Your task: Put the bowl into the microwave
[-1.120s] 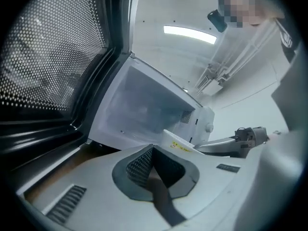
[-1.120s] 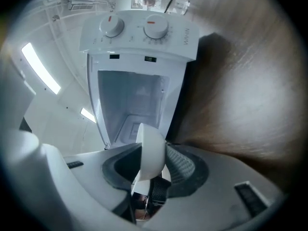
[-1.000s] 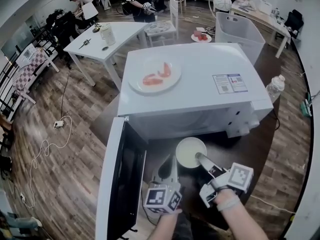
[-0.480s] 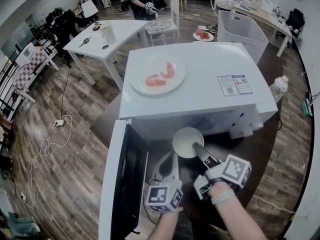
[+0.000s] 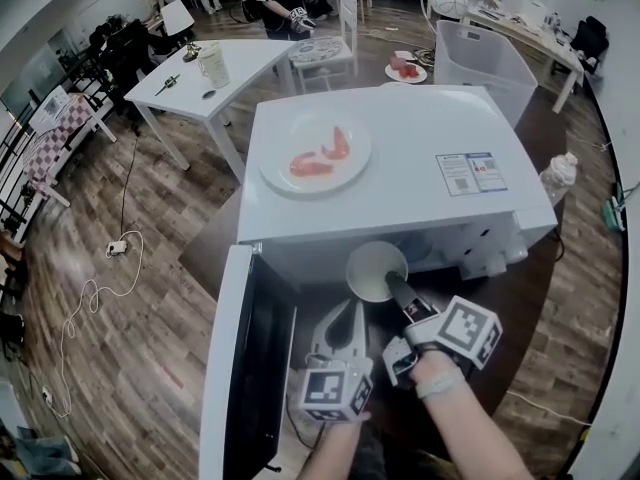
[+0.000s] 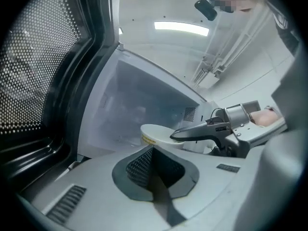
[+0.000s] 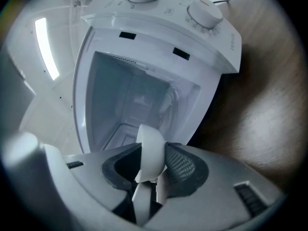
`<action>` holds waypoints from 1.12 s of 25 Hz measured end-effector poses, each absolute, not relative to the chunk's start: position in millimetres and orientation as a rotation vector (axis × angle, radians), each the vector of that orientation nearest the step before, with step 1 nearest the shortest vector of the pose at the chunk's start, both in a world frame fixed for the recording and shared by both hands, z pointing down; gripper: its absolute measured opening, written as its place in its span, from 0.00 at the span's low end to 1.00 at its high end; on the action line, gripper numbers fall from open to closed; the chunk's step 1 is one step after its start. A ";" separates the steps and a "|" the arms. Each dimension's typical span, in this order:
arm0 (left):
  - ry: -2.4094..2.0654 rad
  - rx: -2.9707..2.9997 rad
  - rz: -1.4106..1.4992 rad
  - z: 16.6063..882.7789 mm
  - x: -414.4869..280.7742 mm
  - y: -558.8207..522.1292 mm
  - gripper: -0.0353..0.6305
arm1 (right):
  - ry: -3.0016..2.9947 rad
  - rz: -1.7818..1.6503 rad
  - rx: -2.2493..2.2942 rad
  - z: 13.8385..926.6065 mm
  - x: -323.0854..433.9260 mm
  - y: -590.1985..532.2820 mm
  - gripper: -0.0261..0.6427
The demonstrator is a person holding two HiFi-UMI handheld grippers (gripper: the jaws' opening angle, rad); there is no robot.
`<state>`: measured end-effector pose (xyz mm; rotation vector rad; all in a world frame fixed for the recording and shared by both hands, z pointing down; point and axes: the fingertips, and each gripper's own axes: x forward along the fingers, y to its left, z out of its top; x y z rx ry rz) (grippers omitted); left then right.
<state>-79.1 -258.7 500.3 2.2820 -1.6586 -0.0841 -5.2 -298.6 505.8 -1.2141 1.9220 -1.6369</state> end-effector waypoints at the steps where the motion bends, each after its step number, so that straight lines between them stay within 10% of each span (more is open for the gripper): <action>1: -1.655 2.287 -0.082 499.2 -77.2 -259.4 0.07 | 1.916 -1.636 -1.223 506.1 -4.0 -299.9 0.25; 28: -1.658 2.305 -0.073 493.3 -74.4 -280.4 0.07 | 2.157 -1.546 -1.252 502.6 -19.3 -317.6 0.35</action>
